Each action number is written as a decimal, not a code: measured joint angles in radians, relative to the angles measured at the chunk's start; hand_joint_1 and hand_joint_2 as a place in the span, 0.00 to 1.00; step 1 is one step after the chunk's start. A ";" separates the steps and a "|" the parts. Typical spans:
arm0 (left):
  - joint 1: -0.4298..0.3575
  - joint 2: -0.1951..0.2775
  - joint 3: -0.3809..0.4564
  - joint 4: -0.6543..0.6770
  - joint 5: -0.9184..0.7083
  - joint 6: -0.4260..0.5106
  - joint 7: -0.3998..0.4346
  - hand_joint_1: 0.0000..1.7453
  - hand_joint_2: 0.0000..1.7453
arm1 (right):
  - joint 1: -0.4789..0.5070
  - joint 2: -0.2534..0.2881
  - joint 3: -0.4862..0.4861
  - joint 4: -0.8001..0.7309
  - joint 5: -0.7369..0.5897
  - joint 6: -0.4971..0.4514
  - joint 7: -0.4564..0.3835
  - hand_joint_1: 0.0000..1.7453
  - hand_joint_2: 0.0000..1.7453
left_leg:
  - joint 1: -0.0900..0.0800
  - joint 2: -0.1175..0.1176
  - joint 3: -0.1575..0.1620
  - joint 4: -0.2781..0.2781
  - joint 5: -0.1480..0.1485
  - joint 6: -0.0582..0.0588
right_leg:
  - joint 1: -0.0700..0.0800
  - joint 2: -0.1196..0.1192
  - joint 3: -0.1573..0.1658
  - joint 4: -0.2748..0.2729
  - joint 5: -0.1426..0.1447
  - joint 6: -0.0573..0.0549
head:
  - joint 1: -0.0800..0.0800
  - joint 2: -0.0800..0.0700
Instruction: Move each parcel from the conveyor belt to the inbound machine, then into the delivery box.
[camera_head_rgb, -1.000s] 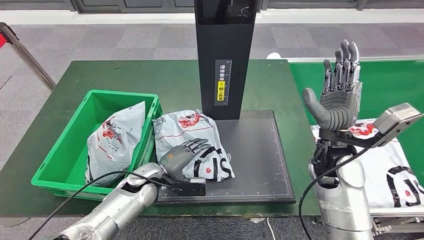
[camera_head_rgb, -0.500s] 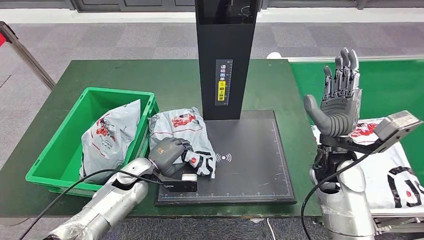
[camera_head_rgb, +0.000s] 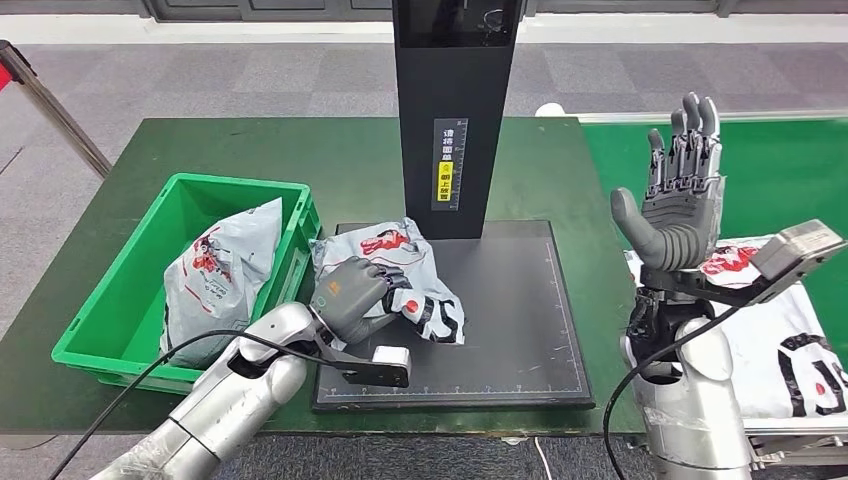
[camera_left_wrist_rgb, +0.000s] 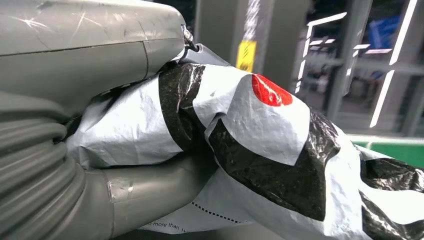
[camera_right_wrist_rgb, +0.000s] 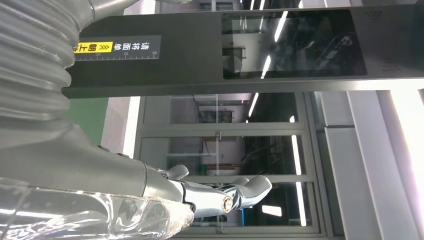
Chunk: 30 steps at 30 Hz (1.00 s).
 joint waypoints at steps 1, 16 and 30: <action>-0.001 -0.001 -0.001 -0.025 0.005 -0.012 0.001 0.88 1.00 | 0.001 0.000 0.000 0.000 -0.002 0.000 -0.001 0.00 1.00 | 0.000 0.000 0.000 0.000 0.000 0.000 | 0.000 0.000 0.000 0.000 0.000 0.000 | 0.000 0.000; -0.187 -0.049 -0.057 -0.299 0.042 -0.136 0.101 1.00 1.00 | 0.012 0.007 0.000 -0.023 -0.004 0.002 -0.022 0.00 1.00 | 0.000 0.000 -0.001 0.000 0.000 0.000 | 0.000 0.000 -0.001 0.000 0.001 0.001 | 0.000 0.000; -0.342 0.008 0.024 -0.283 0.023 -0.089 0.174 1.00 1.00 | 0.047 0.006 -0.055 -0.056 -0.024 -0.004 -0.016 0.00 1.00 | 0.000 0.001 -0.001 0.000 0.001 0.001 | 0.000 0.000 -0.001 0.000 0.001 0.001 | 0.000 0.000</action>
